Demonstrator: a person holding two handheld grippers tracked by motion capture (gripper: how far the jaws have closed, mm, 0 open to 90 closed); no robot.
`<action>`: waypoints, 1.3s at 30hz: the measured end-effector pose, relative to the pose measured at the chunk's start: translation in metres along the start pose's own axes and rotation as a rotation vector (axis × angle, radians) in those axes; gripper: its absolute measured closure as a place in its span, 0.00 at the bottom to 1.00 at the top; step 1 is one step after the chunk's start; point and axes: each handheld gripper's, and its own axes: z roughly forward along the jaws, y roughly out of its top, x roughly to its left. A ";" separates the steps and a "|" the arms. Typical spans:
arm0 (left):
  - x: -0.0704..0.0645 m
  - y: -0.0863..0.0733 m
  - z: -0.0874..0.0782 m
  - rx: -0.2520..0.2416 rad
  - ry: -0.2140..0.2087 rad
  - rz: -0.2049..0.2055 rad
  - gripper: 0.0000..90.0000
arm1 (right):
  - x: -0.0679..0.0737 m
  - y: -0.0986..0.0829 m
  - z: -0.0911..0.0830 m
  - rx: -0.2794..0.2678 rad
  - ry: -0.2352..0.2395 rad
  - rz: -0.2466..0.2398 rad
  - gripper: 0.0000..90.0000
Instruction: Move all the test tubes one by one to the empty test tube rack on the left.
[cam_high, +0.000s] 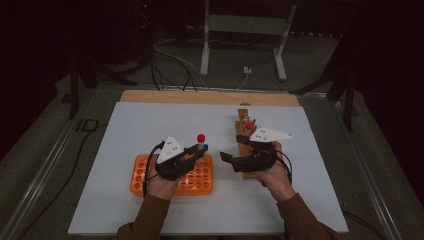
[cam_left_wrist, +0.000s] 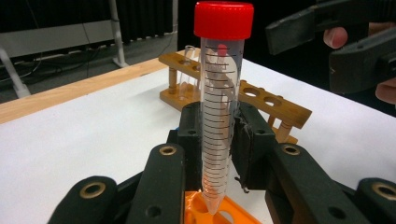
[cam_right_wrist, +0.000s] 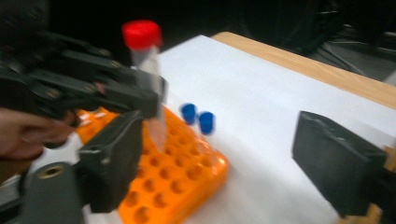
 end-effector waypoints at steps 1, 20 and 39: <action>0.001 0.000 -0.001 -0.004 0.004 -0.004 0.84 | -0.002 -0.002 -0.001 -0.003 0.000 0.003 0.15; 0.021 -0.014 -0.002 -0.038 0.089 -0.037 0.84 | -0.030 -0.028 -0.026 -0.036 -0.105 0.067 0.00; 0.030 -0.028 0.023 0.061 0.137 -0.046 0.84 | -0.037 -0.037 -0.037 -0.071 -0.096 0.105 0.00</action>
